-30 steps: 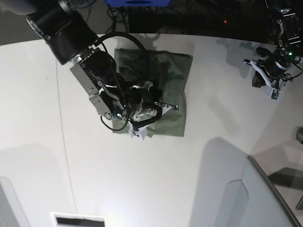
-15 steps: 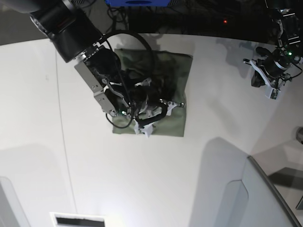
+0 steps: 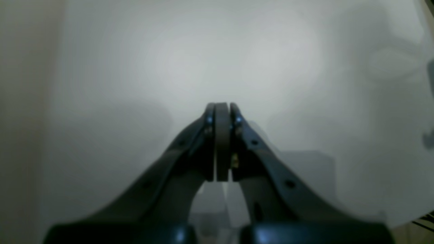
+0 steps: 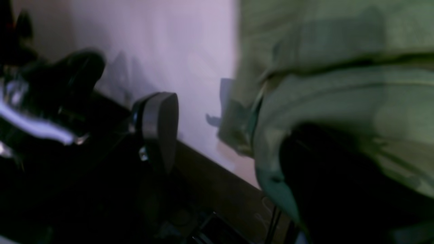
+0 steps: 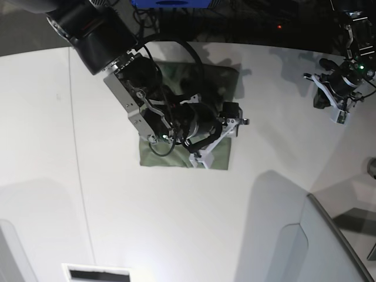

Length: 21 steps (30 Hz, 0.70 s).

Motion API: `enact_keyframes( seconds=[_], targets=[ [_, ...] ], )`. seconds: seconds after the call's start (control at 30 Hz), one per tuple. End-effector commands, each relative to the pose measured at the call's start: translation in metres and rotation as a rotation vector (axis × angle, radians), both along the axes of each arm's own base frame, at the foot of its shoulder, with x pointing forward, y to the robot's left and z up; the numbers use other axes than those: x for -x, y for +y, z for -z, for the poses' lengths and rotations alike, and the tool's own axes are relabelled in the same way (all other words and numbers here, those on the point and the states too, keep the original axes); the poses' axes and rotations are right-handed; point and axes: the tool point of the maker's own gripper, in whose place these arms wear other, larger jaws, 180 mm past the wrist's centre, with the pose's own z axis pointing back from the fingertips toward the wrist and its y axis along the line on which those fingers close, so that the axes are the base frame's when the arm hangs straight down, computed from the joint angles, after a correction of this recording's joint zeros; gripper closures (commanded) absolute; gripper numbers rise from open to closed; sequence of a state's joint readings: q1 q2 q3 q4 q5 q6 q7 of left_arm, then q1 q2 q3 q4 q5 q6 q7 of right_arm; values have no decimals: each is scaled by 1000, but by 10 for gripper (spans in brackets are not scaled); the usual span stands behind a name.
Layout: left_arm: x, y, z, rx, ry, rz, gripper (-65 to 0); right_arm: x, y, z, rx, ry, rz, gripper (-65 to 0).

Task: Layout the t-shirt on the table in an organized manner, then fold the t-shirt properly
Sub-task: 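Press the folded end down onto the shirt with the right gripper, then tuck and smooth the folded fabric edge with the right gripper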

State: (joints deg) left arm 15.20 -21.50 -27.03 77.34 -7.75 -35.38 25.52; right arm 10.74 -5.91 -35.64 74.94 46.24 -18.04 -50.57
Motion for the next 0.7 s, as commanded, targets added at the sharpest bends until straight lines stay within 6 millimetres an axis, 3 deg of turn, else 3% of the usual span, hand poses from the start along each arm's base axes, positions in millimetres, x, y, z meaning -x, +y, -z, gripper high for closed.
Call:
enact_keyframes(
  seconds=[0.0,0.27,0.37,0.53,0.6,0.67],
  targets=[
    [-10,8,-13,-16,-43,0,0,-8,6,-10,-23,-27,-7,-363],
    [-10,11,-14,-22,-44,0,0,-2,25,-26,-116,-138,-200,-363],
    [-10,11,-14,-21,-43,-1,0,-3,23,-41,-123,-170,-237,-363],
    [-1,22,-5,-24,-6,-20,0,-12,-11,-60,-79,-213,-141,-356],
    [2,23,-2,-19,2,-26,0,-14,-29,-54,-33,-163,-39,-281],
    [1,23,-2,-21,2,-26,0,-15,-46,-43,17,-103,49,-143]
  ],
)
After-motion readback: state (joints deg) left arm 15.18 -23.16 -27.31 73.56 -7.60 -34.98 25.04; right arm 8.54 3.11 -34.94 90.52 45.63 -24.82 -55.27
